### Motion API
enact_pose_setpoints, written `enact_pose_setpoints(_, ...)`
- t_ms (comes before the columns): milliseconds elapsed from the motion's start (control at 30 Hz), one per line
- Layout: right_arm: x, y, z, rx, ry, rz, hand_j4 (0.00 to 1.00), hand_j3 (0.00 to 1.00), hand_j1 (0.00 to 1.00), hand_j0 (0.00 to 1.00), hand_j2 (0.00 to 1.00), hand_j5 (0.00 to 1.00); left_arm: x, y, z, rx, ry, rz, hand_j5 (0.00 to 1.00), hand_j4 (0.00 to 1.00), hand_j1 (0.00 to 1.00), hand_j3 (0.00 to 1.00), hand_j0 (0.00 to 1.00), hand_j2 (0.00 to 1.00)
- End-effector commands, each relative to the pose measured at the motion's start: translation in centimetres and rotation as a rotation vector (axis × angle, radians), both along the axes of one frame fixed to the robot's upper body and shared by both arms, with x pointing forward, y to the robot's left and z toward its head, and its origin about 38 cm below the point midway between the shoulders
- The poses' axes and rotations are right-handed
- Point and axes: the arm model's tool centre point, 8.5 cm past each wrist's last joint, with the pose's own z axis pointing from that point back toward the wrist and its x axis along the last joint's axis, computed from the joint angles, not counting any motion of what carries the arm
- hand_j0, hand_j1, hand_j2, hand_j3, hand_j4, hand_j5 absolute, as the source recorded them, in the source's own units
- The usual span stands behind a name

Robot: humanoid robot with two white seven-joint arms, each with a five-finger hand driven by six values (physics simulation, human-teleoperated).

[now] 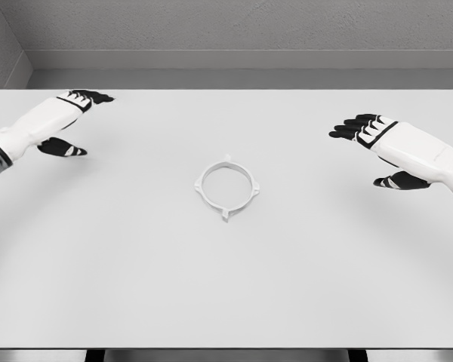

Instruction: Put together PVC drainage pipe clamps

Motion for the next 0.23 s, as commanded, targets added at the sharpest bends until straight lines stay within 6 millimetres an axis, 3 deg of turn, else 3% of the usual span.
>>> enact_pose_setpoints(0,0.01,-0.04,0.06,0.007,0.001,-0.001,1.0,1.0,1.0,1.0,1.0,1.0,-0.72,3.99,2.39,0.048,-0.025,0.061,1.0,1.0,1.0,1.0,1.0,1.0)
enact_pose_setpoints(200,0.05,-0.1,-0.07,0.007,0.005,-0.003,1.0,1.0,1.0,1.0,1.0,1.0,-0.67,4.2,2.73,0.049,-0.033,0.066,1.0,1.0,1.0,1.0,1.0,1.0)
